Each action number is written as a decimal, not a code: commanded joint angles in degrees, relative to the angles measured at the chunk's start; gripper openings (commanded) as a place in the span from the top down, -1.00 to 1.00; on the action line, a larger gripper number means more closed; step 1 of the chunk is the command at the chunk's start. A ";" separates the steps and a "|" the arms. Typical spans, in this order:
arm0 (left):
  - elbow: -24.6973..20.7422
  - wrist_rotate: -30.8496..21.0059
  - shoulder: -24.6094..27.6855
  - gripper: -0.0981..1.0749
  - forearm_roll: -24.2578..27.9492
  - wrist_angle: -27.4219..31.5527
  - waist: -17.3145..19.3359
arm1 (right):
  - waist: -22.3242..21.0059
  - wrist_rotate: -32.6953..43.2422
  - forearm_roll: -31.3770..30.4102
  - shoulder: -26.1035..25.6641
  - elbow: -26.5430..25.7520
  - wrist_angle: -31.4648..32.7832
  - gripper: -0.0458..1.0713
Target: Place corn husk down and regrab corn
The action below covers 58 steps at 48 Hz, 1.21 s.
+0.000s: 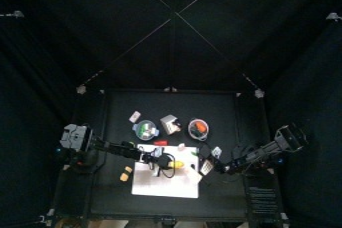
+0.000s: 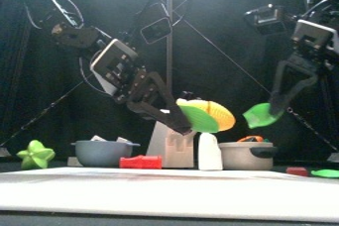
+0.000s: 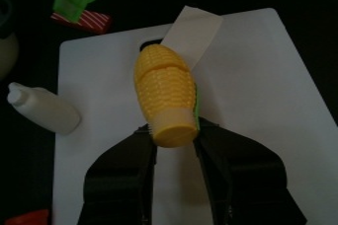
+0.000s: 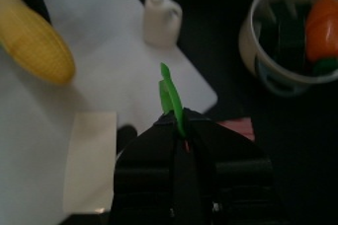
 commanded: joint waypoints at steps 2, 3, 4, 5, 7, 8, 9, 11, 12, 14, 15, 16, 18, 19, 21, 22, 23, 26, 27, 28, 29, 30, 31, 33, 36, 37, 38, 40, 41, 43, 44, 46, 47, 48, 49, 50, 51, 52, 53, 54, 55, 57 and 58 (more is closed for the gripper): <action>-0.18 0.09 -1.93 -0.04 -0.09 -0.18 0.18 | 1.05 0.09 8.61 -1.93 1.23 -0.26 0.05; -0.18 0.09 -1.93 -0.04 -0.09 -0.18 0.18 | 1.14 0.09 9.76 -2.02 1.49 -0.26 0.05; -0.18 0.09 -1.93 -0.04 -0.09 -0.18 0.18 | 1.23 0.09 10.81 -2.02 1.85 -0.35 0.05; -0.09 0.09 -1.93 -0.04 -0.09 -0.18 0.18 | 1.23 0.18 11.78 -2.02 2.11 -0.35 0.05; -0.18 0.09 -1.85 -0.04 -0.09 -0.18 0.18 | 1.23 0.26 13.36 -1.85 2.64 -0.44 0.05; -0.18 0.09 -1.85 -0.04 -0.09 -0.18 0.18 | 1.23 0.26 13.97 -1.85 2.81 -0.35 0.05; -0.18 0.09 -1.85 -0.04 -0.09 -0.18 0.18 | 1.14 0.26 14.41 -1.76 2.99 -0.35 0.05; -0.18 0.09 -1.76 -0.04 -0.09 -0.18 0.18 | 1.14 0.26 14.77 -1.49 3.25 -0.44 0.05; -0.18 0.09 -1.85 -0.04 -0.09 -0.18 0.18 | 1.14 0.35 14.77 -1.41 3.34 -0.44 0.04; -0.09 0.09 -1.85 -0.04 -0.09 -0.18 0.18 | 1.14 0.35 14.50 -1.41 3.43 -0.44 0.03; -0.09 0.09 -1.93 -0.04 -0.09 -0.18 0.18 | 1.05 0.35 14.41 -1.41 3.43 -0.35 0.03; -0.09 0.18 -1.93 -0.04 -0.09 -0.26 0.18 | 1.05 0.44 14.24 -1.41 3.52 -0.35 0.03; -0.09 0.09 -1.93 -0.04 -0.09 -0.18 0.18 | 0.88 0.53 13.71 -1.41 3.69 -0.35 0.03; -0.09 0.09 -1.93 -0.04 -0.09 -0.18 0.18 | 0.88 0.53 13.54 -1.32 3.69 -0.35 0.03; -0.09 0.09 -1.93 -0.04 -0.09 -0.18 0.18 | 0.88 0.53 13.36 -1.32 3.87 -0.35 0.03; -0.09 0.09 -1.85 -0.04 -0.09 -0.18 0.18 | 0.70 0.53 13.18 -1.32 3.87 -0.35 0.02; -0.09 0.09 -1.93 -0.04 -0.09 -0.18 0.18 | 0.44 0.53 13.18 -1.32 3.96 -0.35 0.02; -0.09 0.09 -1.93 -0.04 -0.09 -0.18 0.18 | -0.53 0.44 13.01 -1.23 4.22 -0.35 0.01; -0.09 0.09 -1.93 -0.04 -0.09 -0.26 0.18 | -0.79 0.44 12.92 -1.23 4.31 -0.35 0.01; -0.09 0.09 -1.93 -0.04 -0.09 -0.18 0.18 | -1.05 0.44 12.92 -1.23 4.39 -0.35 0.00; -0.09 0.09 -1.93 -0.04 -0.09 -0.18 0.18 | -1.32 0.44 12.92 -1.23 4.39 -0.44 0.00; -0.09 0.09 -1.93 -0.04 -0.09 -0.18 0.18 | -1.67 0.44 12.74 -1.23 4.48 -0.44 -0.03; -0.09 0.18 -1.93 -0.04 -0.09 -0.18 0.18 | -1.85 0.44 12.74 -1.23 4.48 -0.44 -0.04; -0.09 0.09 -1.93 -0.04 -0.09 -0.18 0.18 | -2.29 0.53 12.57 -1.23 4.57 -0.44 -0.08; -0.09 0.09 -1.93 -0.04 -0.09 -0.18 0.18 | -2.90 0.53 12.30 -1.14 4.57 -0.44 -0.16; -0.18 0.18 -1.93 -0.04 -0.09 -0.26 0.18 | -3.08 0.53 12.22 -1.05 4.48 -0.35 -0.20; -0.09 0.18 -1.93 -0.04 -0.09 -0.18 0.18 | -3.16 0.53 12.13 -1.05 4.57 -0.35 -0.23; -0.09 0.18 -1.93 -0.04 -0.09 -0.18 0.18 | -3.60 0.53 11.78 -0.97 4.57 -0.26 -0.30; -0.09 0.09 -1.93 -0.04 -0.09 -0.18 0.18 | -3.78 0.53 11.60 -0.88 4.57 -0.18 -0.33; -0.09 0.18 -1.93 -0.04 -0.09 -0.26 0.18 | -3.96 0.53 11.25 -0.70 4.57 -0.18 -0.38; -0.09 0.18 -1.93 -0.04 -0.09 -0.18 0.18 | -3.96 0.62 10.99 -0.70 4.57 -0.18 -0.41; -0.09 0.18 -1.93 -0.04 -0.09 -0.18 0.18 | -4.13 0.53 10.81 -0.53 4.57 -0.18 -0.43; -0.09 0.18 -1.93 -0.04 -0.09 -0.18 0.18 | -4.13 0.44 10.72 -0.53 4.57 -0.18 -0.45; -0.09 0.18 -1.93 -0.04 -0.09 -0.26 0.18 | -4.13 0.35 10.63 -0.44 4.57 -0.09 -0.46; -0.18 0.18 -1.93 -0.04 -0.09 -0.18 0.18 | -4.13 0.35 10.63 -0.44 4.57 -0.09 -0.46; -0.09 0.18 -1.93 -0.04 -0.09 -0.18 0.18 | -4.13 0.44 10.55 -0.44 4.57 -0.09 -0.46; -0.09 0.18 -1.93 -0.04 -0.09 -0.18 0.18 | -4.22 0.44 10.46 -0.44 4.57 -0.09 -0.46; -0.09 0.18 -1.93 -0.04 -0.09 -0.26 0.18 | -4.22 0.44 10.37 -0.35 4.48 -0.18 -0.46; -0.09 0.18 -1.93 -0.04 -0.09 -0.18 0.18 | -4.22 0.44 10.37 -0.44 4.48 -0.18 -0.46; -0.09 0.18 -1.93 -0.04 -0.09 -0.18 0.18 | -4.22 0.44 10.28 -0.44 4.48 -0.18 -0.46; -0.09 0.18 -1.93 -0.04 -0.09 -0.18 0.18 | -4.22 0.35 10.20 -0.35 4.39 -0.18 -0.46; -0.09 0.18 -1.93 -0.04 -0.09 -0.26 0.18 | -4.22 0.44 10.02 -0.44 4.22 -0.44 -0.46; -0.09 0.18 -1.93 -0.04 -0.09 -0.18 0.18 | -4.22 0.35 9.84 -0.35 4.13 -0.53 -0.46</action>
